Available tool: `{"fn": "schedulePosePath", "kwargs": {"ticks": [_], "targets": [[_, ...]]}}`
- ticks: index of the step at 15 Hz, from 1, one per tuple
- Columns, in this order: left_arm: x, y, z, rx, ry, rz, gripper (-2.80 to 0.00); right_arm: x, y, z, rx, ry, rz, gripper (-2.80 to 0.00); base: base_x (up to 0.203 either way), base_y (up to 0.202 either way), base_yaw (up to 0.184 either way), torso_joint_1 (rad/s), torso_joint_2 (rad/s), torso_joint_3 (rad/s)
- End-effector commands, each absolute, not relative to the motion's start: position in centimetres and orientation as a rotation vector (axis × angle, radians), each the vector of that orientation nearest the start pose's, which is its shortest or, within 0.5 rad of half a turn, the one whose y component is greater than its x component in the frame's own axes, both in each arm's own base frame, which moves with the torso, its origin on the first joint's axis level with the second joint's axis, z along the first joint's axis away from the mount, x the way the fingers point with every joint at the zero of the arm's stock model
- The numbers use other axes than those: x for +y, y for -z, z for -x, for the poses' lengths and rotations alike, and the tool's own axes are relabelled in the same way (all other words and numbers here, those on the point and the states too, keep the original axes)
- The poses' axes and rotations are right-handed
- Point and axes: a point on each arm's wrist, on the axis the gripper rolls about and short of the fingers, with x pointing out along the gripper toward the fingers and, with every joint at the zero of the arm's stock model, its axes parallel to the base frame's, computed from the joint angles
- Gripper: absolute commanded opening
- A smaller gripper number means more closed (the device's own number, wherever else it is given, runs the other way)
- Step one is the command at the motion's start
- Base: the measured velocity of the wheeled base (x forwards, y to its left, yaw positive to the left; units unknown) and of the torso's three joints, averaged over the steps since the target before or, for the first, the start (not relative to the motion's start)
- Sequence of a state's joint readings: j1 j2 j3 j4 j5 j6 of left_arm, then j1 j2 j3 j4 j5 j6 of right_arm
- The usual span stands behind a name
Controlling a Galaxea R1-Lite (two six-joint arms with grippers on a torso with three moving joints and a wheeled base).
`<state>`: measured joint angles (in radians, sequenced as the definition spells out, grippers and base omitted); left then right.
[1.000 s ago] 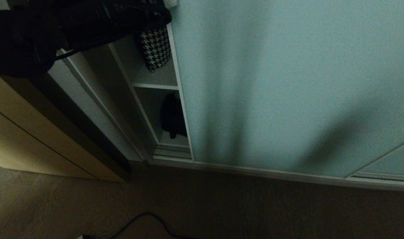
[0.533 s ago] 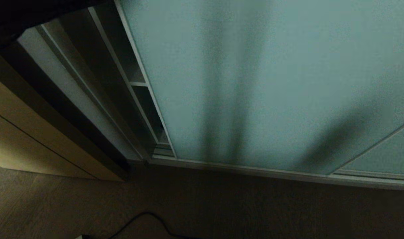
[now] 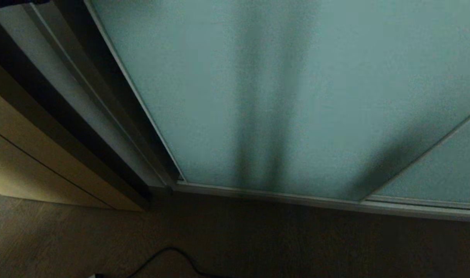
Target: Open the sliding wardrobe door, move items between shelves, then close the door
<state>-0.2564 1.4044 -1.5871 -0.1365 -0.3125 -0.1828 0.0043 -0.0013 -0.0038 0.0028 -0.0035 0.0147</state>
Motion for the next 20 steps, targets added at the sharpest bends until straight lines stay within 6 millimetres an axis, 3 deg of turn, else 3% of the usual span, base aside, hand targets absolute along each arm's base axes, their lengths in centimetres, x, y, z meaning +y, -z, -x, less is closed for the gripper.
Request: {"fn": "schedulePosePath", "kwargs": {"ticks": [1, 3, 6, 8, 11, 16, 20], "targets": [[-5.5, -42.8, -19.3, -0.242, 0.506, 0.1, -2.8, 0.0, -7.6, 2.3, -0.003, -0.002, -0.014, -2.8, 0.0, 0.0, 0.0, 0.0, 0.0, 0.0], [-4.7, -41.1, -20.3, -0.194, 0.327, 0.003, -2.8, 0.0, -7.6, 2.3, -0.003, -0.001, -0.015, -2.8, 0.0, 0.0, 0.0, 0.0, 0.0, 0.0], [-3.1, -38.6, -19.0, -0.166, 0.143, -0.062, -2.8, 0.0, -7.6, 2.3, -0.003, -0.002, -0.015, -2.8, 0.0, 0.0, 0.0, 0.0, 0.0, 0.0], [-1.5, -36.3, -17.0, -0.136, 0.036, -0.065, -2.8, 0.0, -7.6, 2.3, -0.002, -0.001, -0.015, -2.8, 0.0, 0.0, 0.0, 0.0, 0.0, 0.0], [-0.3, -32.0, -11.9, -0.115, -0.035, -0.055, -2.8, 0.0, -7.6, 2.3, -0.002, -0.001, -0.015, -2.8, 0.0, 0.0, 0.0, 0.0, 0.0, 0.0], [0.1, -24.9, -2.4, -0.192, -0.052, -0.043, -2.8, 0.0, -7.6, 2.3, -0.001, -0.001, -0.015, -2.8, 0.0, 0.0, 0.0, 0.0, 0.0, 0.0], [0.1, -17.7, 2.2, -0.205, -0.022, -0.045, -2.8, 0.0, -7.6, 2.3, -0.002, -0.002, -0.015, -2.8, 0.0, 0.0, 0.0, 0.0, 0.0, 0.0]]}}
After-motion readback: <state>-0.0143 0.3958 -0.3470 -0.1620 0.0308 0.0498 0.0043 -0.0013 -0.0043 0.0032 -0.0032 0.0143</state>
